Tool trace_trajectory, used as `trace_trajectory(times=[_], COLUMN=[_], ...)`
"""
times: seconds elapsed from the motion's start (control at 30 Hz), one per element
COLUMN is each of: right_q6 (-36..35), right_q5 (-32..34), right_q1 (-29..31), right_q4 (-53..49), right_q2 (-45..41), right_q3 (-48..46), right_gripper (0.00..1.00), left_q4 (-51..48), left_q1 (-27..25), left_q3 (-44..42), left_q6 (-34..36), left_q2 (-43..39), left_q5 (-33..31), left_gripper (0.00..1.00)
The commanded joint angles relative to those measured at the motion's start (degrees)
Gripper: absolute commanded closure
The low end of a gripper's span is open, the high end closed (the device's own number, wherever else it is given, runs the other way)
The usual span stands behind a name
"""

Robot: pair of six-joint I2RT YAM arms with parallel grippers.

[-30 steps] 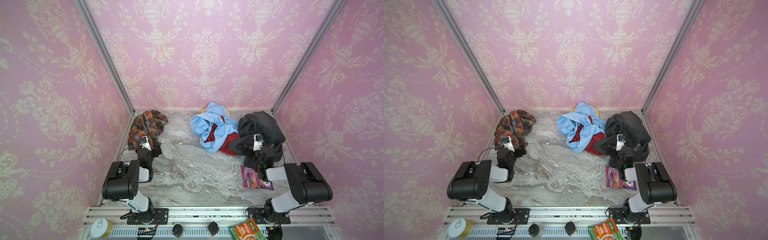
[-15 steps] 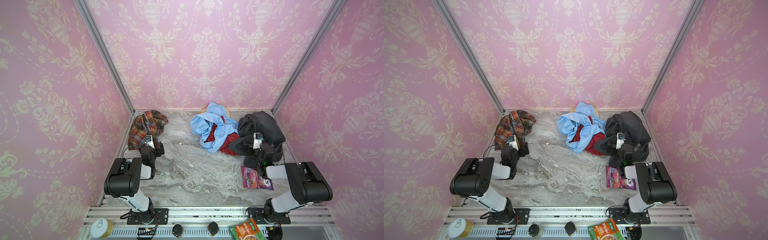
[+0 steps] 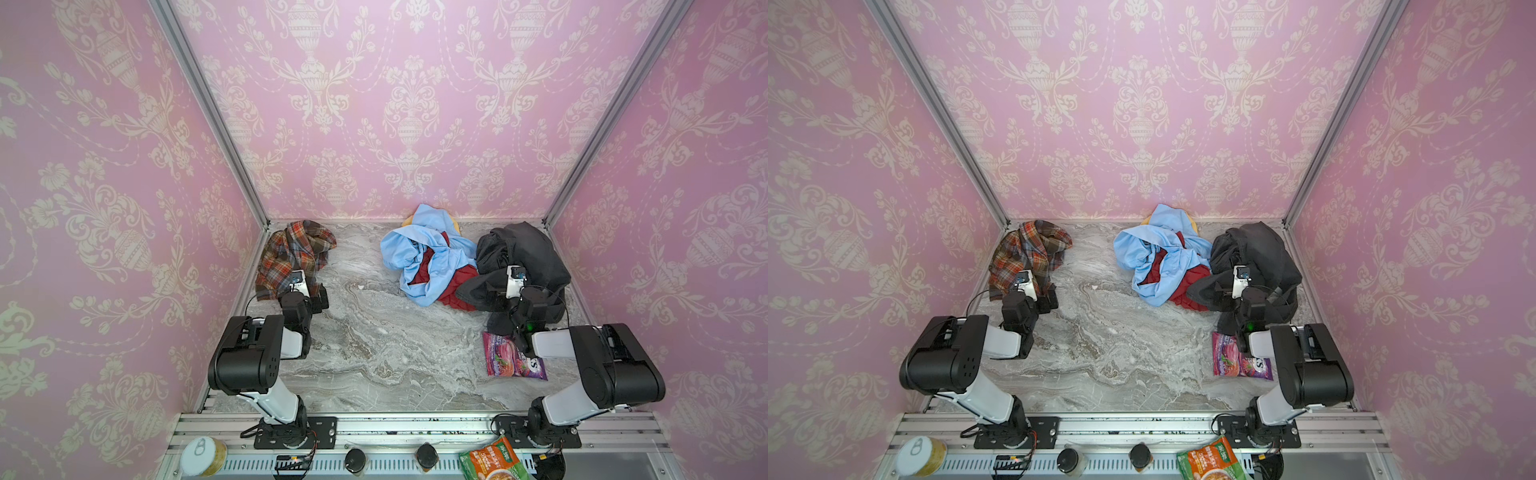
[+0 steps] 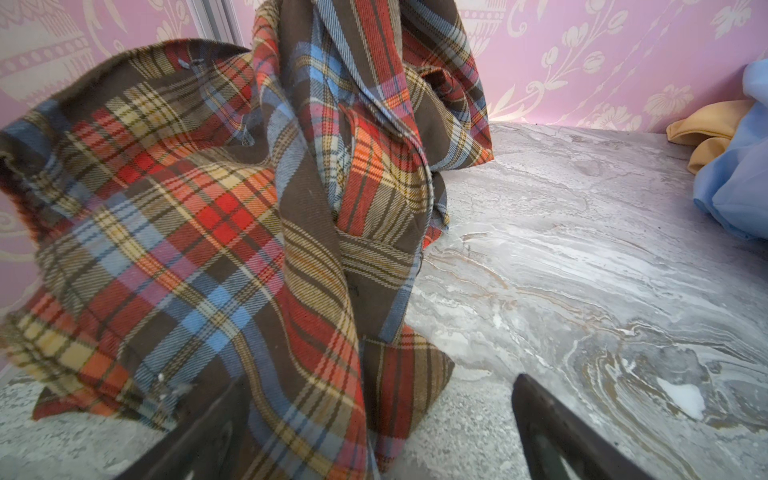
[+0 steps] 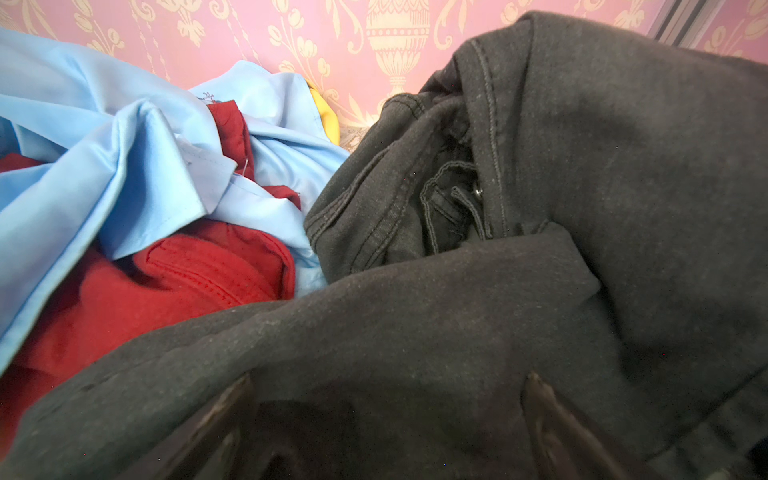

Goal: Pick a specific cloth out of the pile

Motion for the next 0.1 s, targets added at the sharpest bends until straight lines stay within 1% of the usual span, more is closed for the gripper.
trace_trajectory(times=[0.0,0.07], right_q6=[0.77,0.69], right_q5=[0.41,0.43], right_q1=[-0.21,-0.25], right_q4=[-1.17,-0.96], right_q2=[0.16,0.23], right_q3=[0.68,0.52], right_gripper=[0.0,0.0], left_q4=[-0.39,-0.4], left_q1=[-0.07,-0.14], left_q3=[0.28,0.25], left_q6=[1.48,1.48], left_q2=[-0.13,-0.21], left_q5=[-1.0,-1.04], left_gripper=[0.01,0.01])
